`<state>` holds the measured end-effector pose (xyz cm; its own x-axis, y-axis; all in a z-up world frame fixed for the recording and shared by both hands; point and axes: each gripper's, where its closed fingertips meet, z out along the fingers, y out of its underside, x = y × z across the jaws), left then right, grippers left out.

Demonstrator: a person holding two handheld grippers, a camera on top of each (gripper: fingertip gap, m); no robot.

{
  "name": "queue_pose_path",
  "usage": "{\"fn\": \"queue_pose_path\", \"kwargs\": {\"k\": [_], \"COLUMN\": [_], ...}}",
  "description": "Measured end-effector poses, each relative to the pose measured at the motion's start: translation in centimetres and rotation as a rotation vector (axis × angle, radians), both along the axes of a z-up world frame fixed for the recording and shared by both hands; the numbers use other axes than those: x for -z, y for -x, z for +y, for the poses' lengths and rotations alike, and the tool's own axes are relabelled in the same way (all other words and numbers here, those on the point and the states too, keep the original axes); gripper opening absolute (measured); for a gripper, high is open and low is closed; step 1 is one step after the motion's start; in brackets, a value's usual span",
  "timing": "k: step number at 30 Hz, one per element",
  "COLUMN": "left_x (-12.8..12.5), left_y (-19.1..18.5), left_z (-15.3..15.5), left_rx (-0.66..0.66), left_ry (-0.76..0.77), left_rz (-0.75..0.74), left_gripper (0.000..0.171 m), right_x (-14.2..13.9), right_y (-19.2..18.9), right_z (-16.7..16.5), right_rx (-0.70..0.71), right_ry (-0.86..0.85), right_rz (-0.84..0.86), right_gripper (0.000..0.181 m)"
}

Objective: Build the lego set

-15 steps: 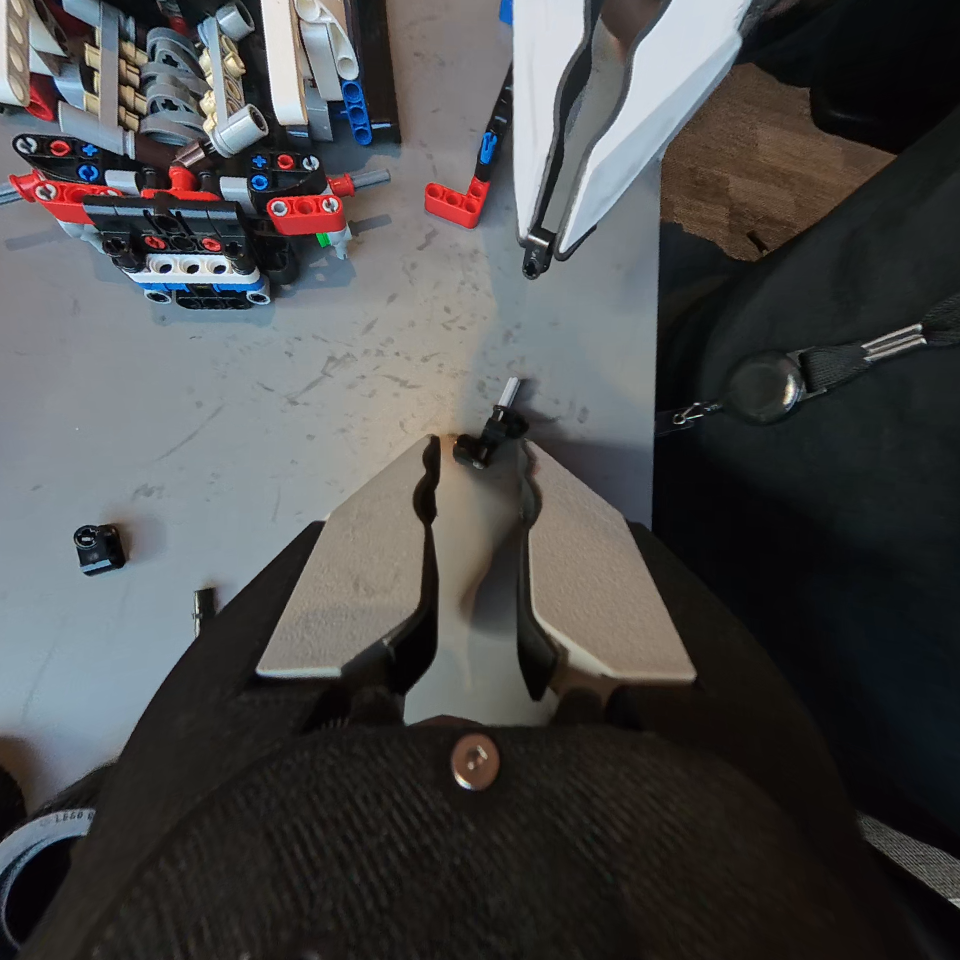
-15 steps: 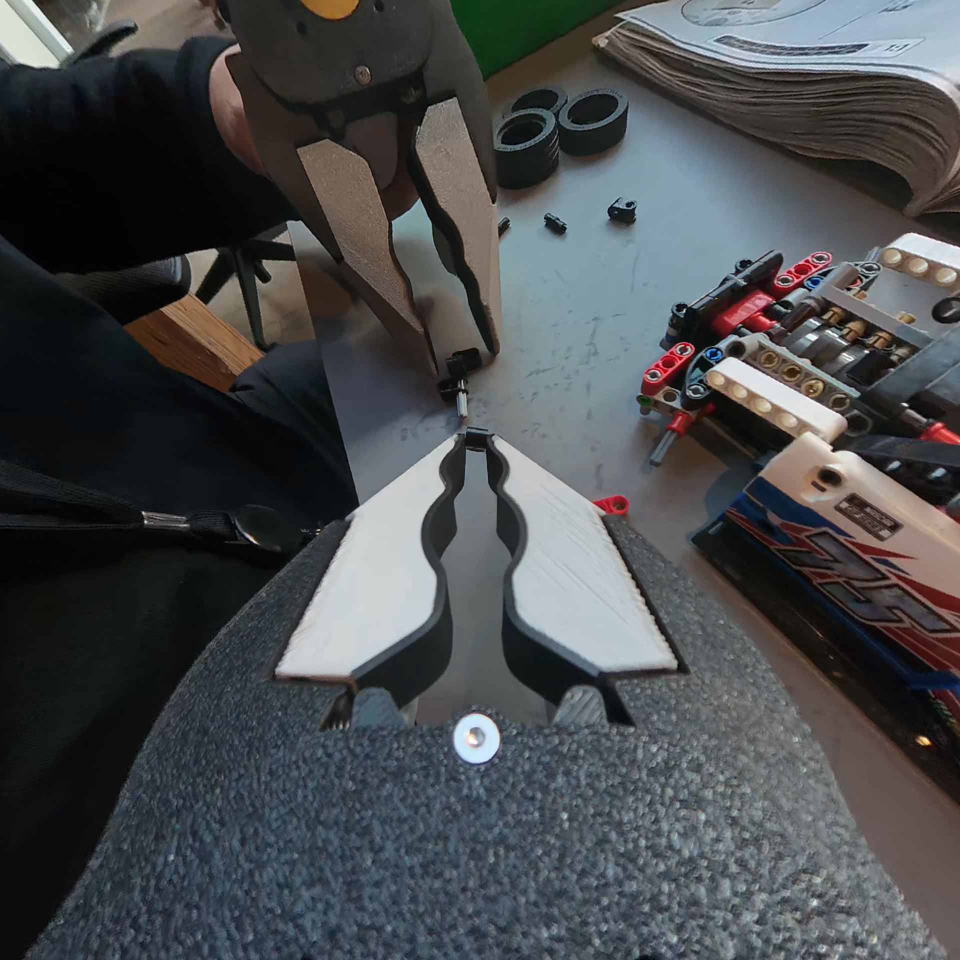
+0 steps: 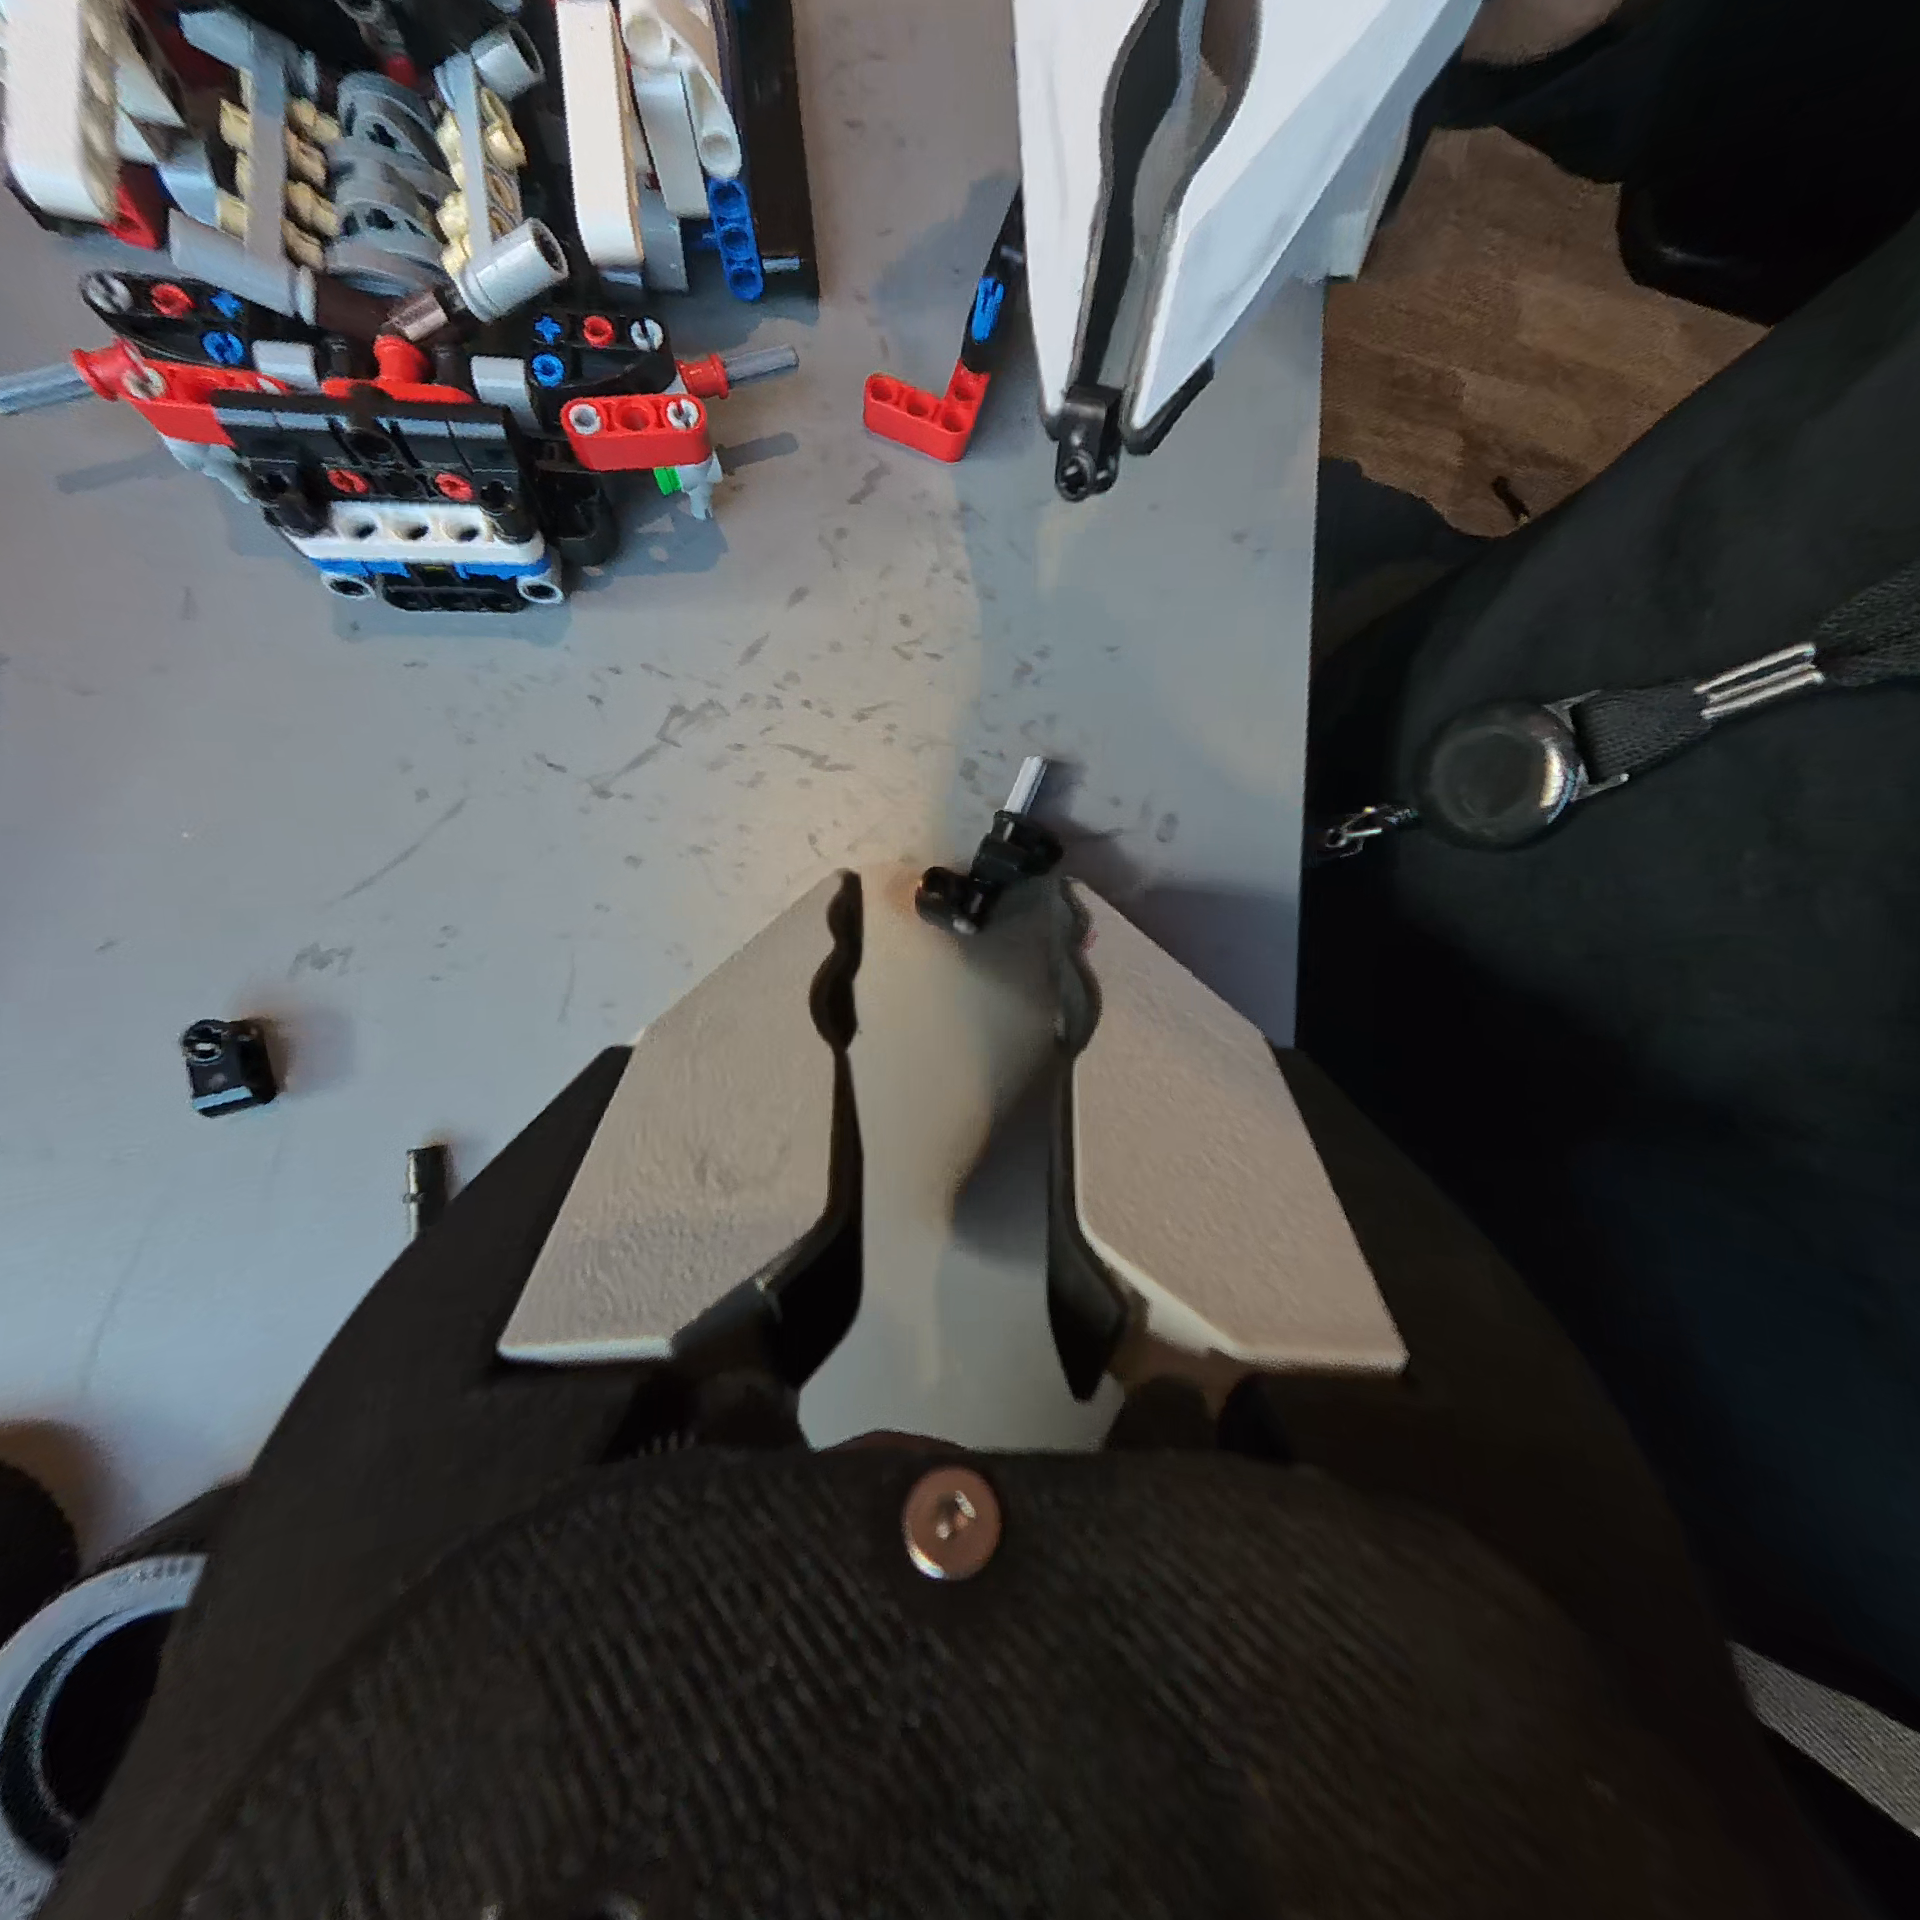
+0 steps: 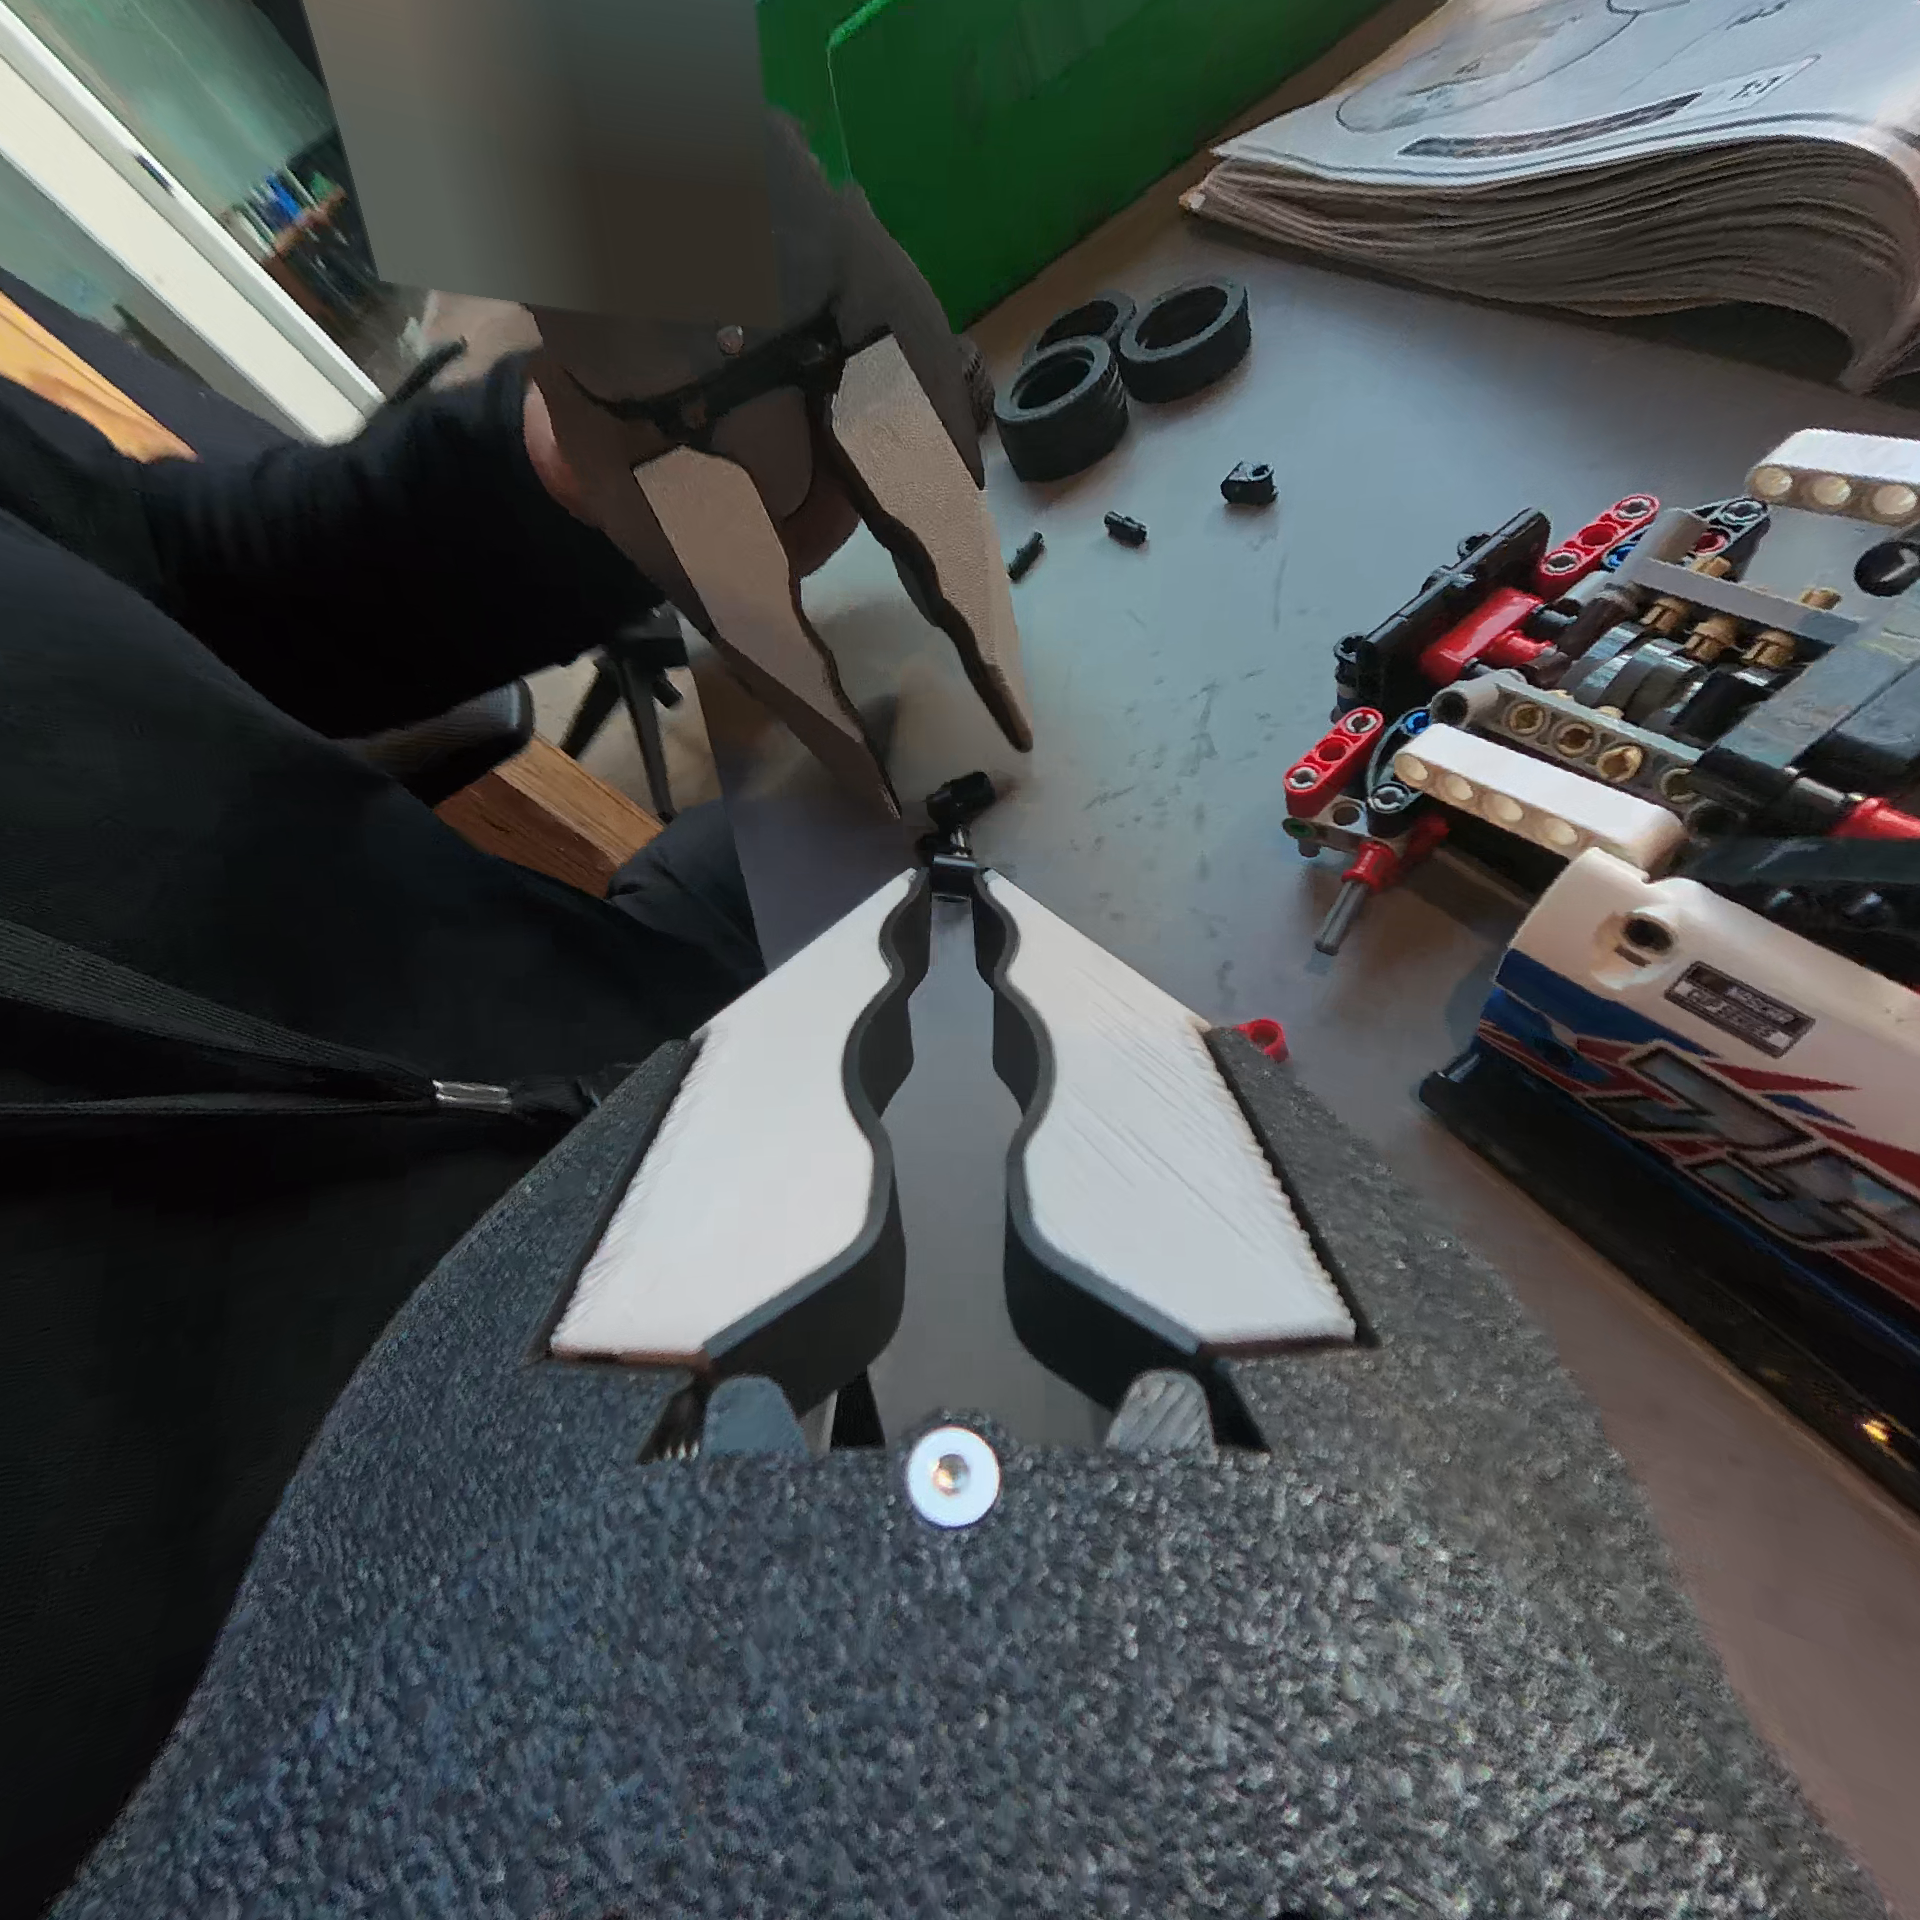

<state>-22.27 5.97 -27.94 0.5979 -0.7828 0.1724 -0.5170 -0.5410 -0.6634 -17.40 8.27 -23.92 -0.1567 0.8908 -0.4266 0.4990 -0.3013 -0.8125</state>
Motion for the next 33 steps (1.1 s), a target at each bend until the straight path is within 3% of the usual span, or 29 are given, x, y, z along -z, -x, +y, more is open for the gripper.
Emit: {"fn": "queue_pose_path", "kwargs": {"k": [6,10,17,26,33], "left_x": [-4.4,-6.4,-7.6,-7.1,-6.3], "left_y": [-1.8,-4.6,-6.6,-7.5,-6.9], "left_z": [1.0,1.6,1.2,-1.0,-0.5], "left_rx": [0.026,0.101,0.179,0.326,0.253], "left_ry": [-0.204,-0.354,-0.432,-0.453,-0.416], "left_rz": [-0.029,0.012,-0.020,0.000,-0.016], "left_gripper": [0.034,0.030,0.026,0.014,0.014], "right_x": [-3.9,-4.7,-4.5,-3.8,-3.1], "right_y": [-0.3,-0.3,-0.8,-1.6,-0.8], "right_z": [0.3,0.0,-1.6,-3.8,-3.3], "right_rx": [-0.010,-0.042,-0.117,-0.265,-0.225], "right_ry": [0.400,0.580,0.713,0.779,0.790], "right_rz": [0.137,0.152,0.096,-0.013,-0.028], "right_gripper": [0.007,0.008,0.008,0.008,0.008]}}
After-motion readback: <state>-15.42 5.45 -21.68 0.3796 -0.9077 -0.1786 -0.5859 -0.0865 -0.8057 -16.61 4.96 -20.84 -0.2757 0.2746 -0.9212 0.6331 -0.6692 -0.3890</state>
